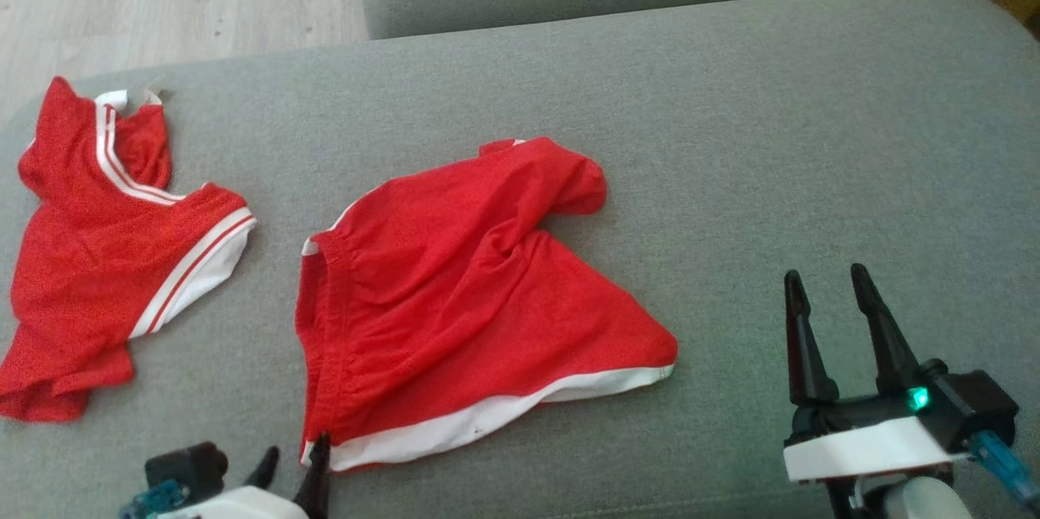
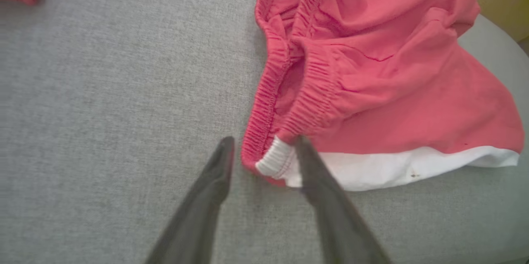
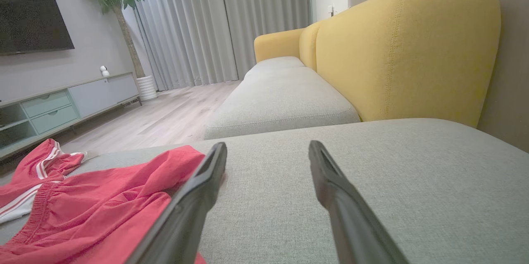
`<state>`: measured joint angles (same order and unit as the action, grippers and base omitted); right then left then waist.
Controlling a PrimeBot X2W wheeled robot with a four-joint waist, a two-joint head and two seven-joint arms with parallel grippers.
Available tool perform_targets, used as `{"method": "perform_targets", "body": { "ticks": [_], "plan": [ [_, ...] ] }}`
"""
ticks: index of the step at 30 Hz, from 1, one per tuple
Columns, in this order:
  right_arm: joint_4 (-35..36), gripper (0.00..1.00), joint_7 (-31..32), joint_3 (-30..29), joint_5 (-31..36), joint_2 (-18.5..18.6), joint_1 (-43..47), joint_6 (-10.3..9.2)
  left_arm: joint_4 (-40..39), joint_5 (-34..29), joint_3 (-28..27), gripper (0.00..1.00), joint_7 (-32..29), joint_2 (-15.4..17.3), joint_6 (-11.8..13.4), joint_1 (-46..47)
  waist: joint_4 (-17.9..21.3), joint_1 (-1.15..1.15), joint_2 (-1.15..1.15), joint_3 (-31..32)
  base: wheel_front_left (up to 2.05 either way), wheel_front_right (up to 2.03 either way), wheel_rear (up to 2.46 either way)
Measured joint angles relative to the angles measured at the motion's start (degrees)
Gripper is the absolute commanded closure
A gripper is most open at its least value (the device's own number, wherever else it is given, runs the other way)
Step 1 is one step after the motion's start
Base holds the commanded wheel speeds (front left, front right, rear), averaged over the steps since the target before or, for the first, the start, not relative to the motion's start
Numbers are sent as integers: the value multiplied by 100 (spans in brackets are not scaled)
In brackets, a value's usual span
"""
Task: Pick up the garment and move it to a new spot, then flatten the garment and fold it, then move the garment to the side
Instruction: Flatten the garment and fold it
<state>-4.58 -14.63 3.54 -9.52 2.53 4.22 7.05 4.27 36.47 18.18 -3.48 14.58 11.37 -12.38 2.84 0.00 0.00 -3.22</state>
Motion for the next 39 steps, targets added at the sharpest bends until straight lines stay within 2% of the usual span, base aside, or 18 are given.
{"method": "perform_targets", "body": {
  "ticks": [6, 10, 12, 16, 25, 28, 36, 38, 39],
  "plan": [
    [-14, 0, 0, 7, 0, 0, -3, 0, -412, -137, -102, 0, 37, 142, 304, 3, 111, 0, 0, 45, 0, 0, 0],
    [-12, 0, 0, -101, 0, 0, 7, 0, -813, -449, 18, 0, 347, 142, 318, 99, 143, 0, 0, 110, 0, 0, 0],
    [-7, 0, 0, -165, 1, 0, 12, 0, -706, -755, 509, 0, 252, 124, 160, 338, 141, 0, 0, 107, 0, 0, 0],
    [0, 0, 0, -153, 2, 0, -3, 0, -180, -1002, 1249, 0, -37, -159, -199, 955, 139, 0, 0, 29, 0, 0, 0],
    [-23, 0, 0, 247, 1, 0, -264, 0, 1308, -1688, 2408, 0, -309, -951, -1044, 3164, 403, 0, 0, -223, 0, 0, 0],
    [-53, 0, 0, 348, 0, 0, -343, 0, 1939, -1785, 2743, 0, -456, -1053, -1302, 3596, 554, 0, 0, -284, 0, 0, 0],
    [-92, 0, 0, 316, 0, 2, -355, 0, 3428, -1924, 3388, 0, -728, -1143, -1652, 3906, 881, 0, 0, -379, 0, 0, 0],
    [-91, 0, 0, 315, 0, 1, -356, 0, 3605, -1911, 3486, 77, -736, -1170, -1711, 4085, 908, 0, 0, -402, 0, 0, 0],
    [-90, 0, 0, 310, 0, 1, -356, 0, 3690, -1891, 3502, 100, -735, -1185, -1741, 4157, 916, 0, 0, -409, 0, 0, 0]
  ]
}}
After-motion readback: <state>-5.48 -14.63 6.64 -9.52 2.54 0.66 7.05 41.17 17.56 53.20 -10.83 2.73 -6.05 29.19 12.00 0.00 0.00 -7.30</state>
